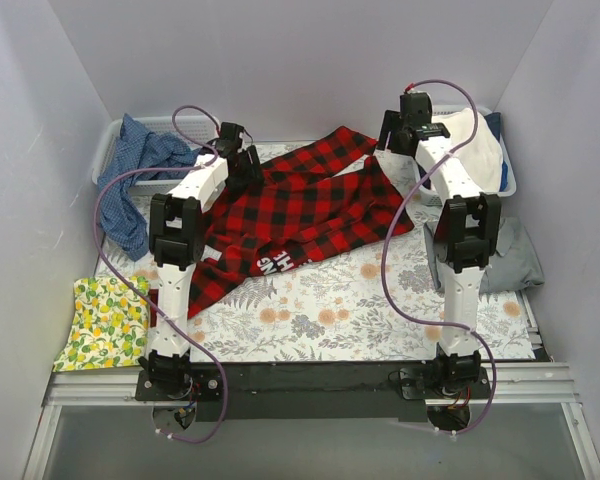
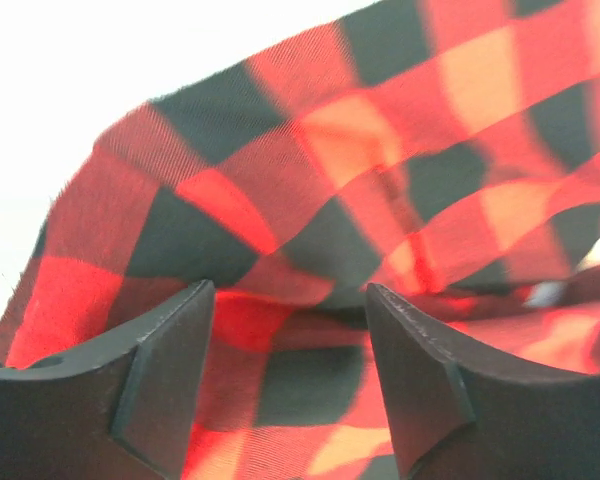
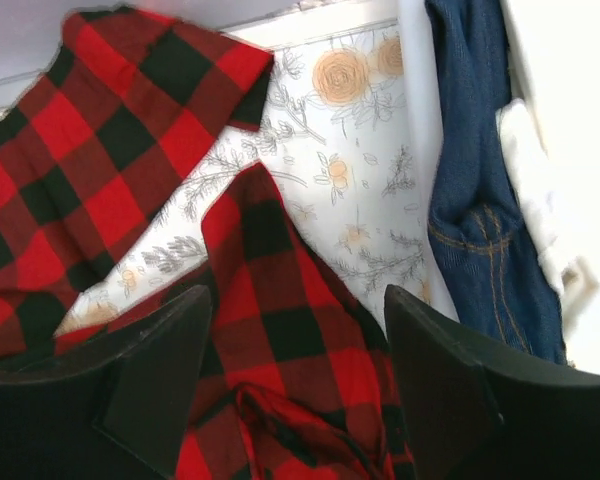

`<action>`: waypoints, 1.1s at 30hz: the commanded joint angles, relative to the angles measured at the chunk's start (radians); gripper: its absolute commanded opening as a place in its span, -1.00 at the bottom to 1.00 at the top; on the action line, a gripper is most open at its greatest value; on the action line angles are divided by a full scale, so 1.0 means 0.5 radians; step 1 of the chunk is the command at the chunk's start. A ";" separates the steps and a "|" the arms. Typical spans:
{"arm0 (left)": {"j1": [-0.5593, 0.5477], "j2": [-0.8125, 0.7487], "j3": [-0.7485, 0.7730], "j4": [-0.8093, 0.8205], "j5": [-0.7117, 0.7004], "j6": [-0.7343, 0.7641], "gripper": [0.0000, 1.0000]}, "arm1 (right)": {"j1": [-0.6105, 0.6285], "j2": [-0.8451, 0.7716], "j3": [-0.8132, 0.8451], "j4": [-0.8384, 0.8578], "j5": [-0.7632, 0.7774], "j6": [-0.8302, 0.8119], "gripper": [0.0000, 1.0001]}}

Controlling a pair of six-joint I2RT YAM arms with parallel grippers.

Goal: Fold and stack the long sleeve shirts
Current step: Flatten the shirt out

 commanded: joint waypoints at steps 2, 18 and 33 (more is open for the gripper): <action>-0.011 -0.046 0.236 0.060 -0.130 0.018 0.26 | -0.007 -0.407 -0.354 0.043 -0.081 -0.034 0.58; -0.216 -0.291 -0.224 0.140 -0.032 0.061 0.31 | 0.134 -0.571 -1.208 0.000 -0.498 -0.160 0.27; -0.238 -0.221 -0.276 0.061 -0.327 0.052 0.33 | 0.156 -0.362 -0.911 0.074 -0.689 0.015 0.25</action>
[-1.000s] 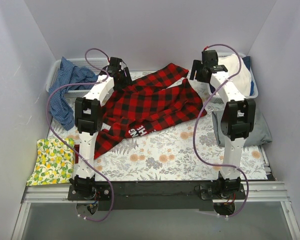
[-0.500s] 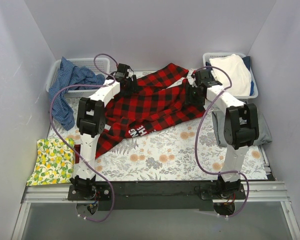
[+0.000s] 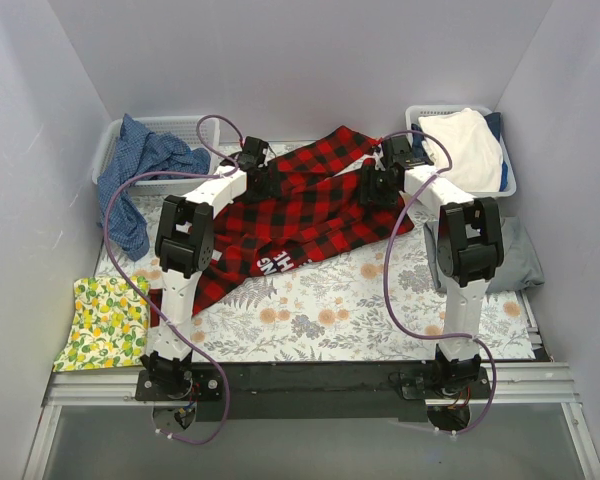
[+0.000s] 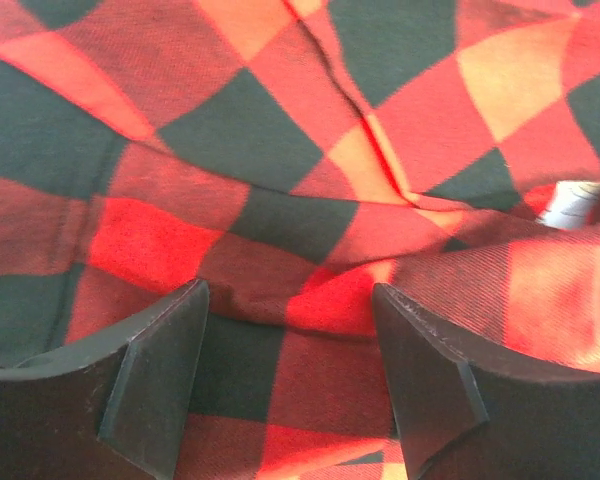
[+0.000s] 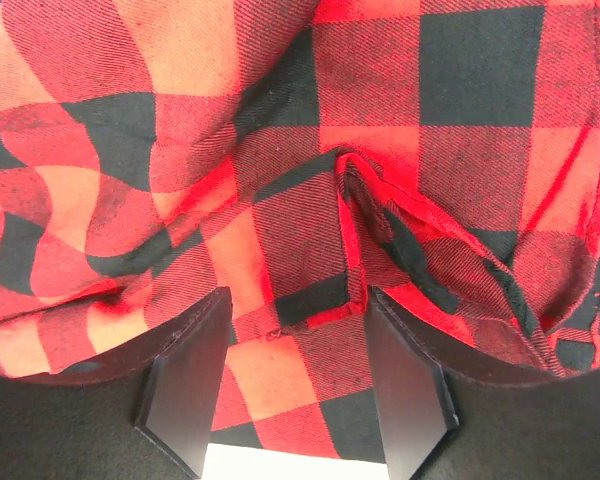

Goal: Fold and stack the long sleeve shirts
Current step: Flatten the shirt out

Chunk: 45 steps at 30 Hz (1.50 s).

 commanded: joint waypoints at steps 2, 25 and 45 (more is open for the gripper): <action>0.019 -0.014 0.143 -0.108 -0.225 -0.015 0.34 | 0.011 -0.031 0.067 0.091 -0.064 0.077 0.25; 0.041 0.327 0.444 -0.129 -0.253 0.003 0.26 | 0.008 -1.306 -1.175 -0.255 0.317 0.171 -0.97; 0.099 0.545 0.833 -0.099 -0.327 -0.098 0.26 | 0.011 -2.006 -1.958 -0.759 0.080 0.344 -0.97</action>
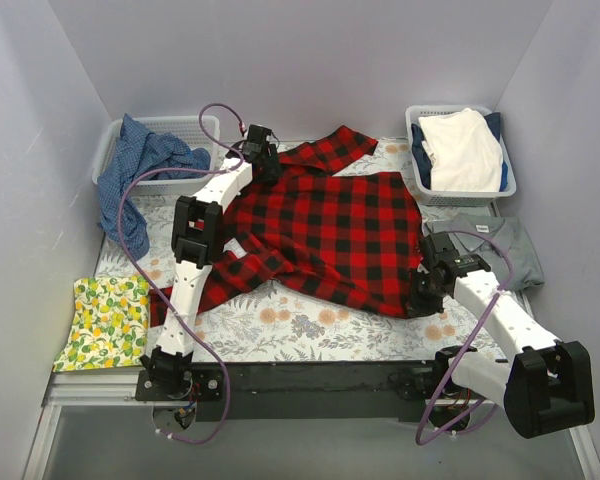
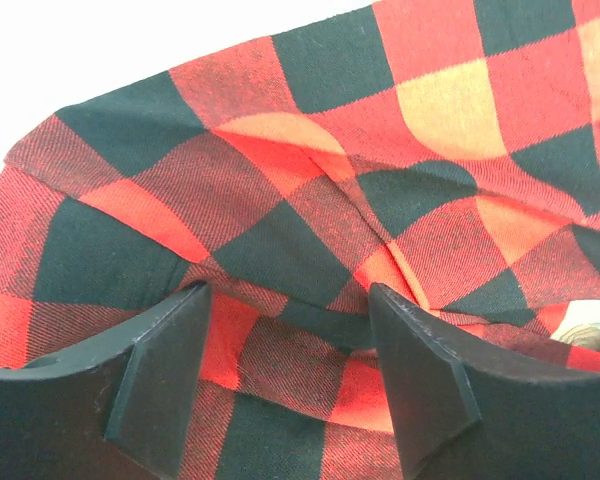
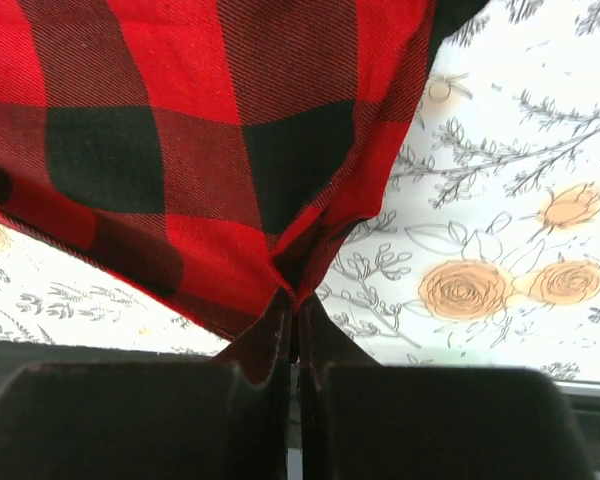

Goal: Fold and stack the long sleeve shirts
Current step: Flatten the shirt out

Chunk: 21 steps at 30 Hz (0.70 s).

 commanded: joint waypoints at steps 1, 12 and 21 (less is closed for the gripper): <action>0.075 0.041 0.043 -0.031 -0.036 -0.083 0.26 | 0.002 -0.011 0.000 -0.116 -0.039 0.058 -0.97; 0.124 -0.253 0.049 0.043 0.255 0.030 0.40 | -0.001 0.105 0.128 -0.076 0.063 0.110 -0.97; 0.183 -1.367 -1.280 -0.058 0.194 -0.016 0.51 | 0.002 0.464 0.254 0.264 -0.026 0.058 -0.97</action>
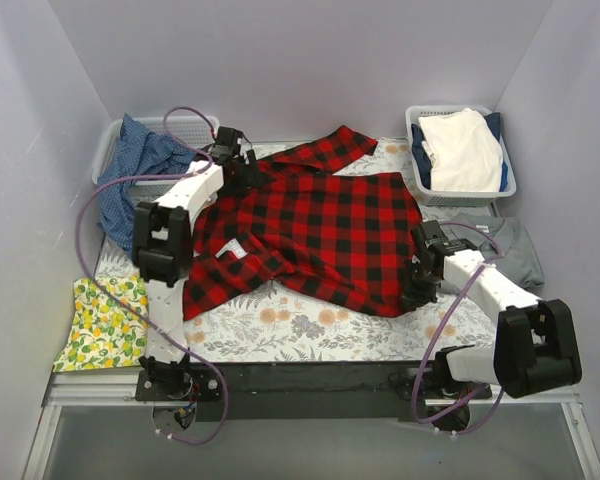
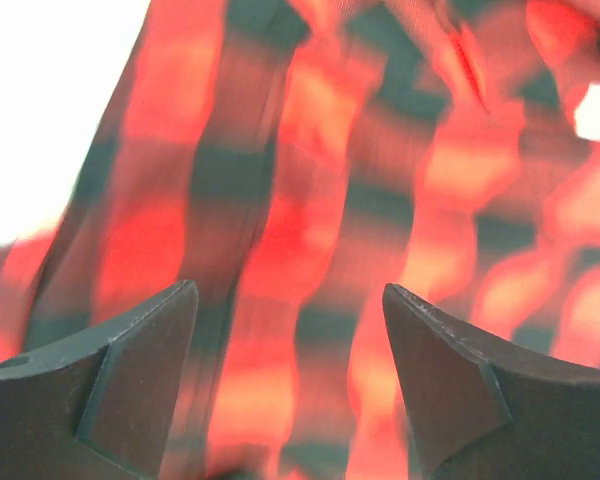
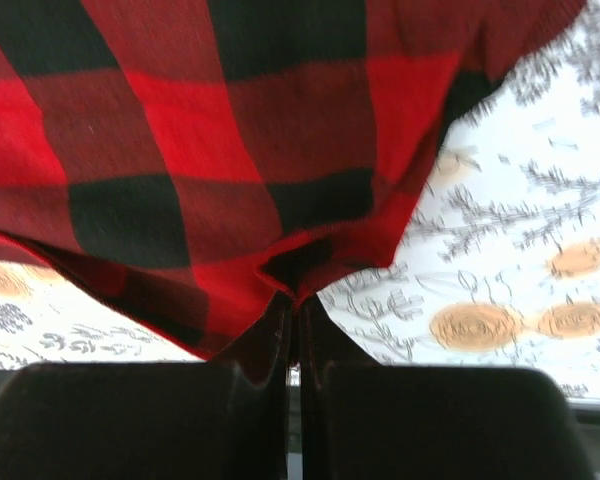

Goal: Fold and stack the long sleeve shirts
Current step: Flatten the shirt out, then fold the shirt

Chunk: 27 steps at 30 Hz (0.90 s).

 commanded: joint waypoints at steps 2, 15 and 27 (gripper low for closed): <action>0.057 -0.919 -0.616 -0.070 -0.030 0.000 0.53 | 0.002 0.151 0.126 0.206 -0.061 -0.028 -0.97; 0.204 -1.754 -1.779 -0.447 0.108 -0.438 0.55 | -0.001 0.206 0.098 0.237 -0.064 -0.108 -0.97; 0.419 -1.810 -2.172 -0.466 0.267 -0.601 0.48 | -0.001 0.246 0.102 0.240 -0.077 -0.144 -0.97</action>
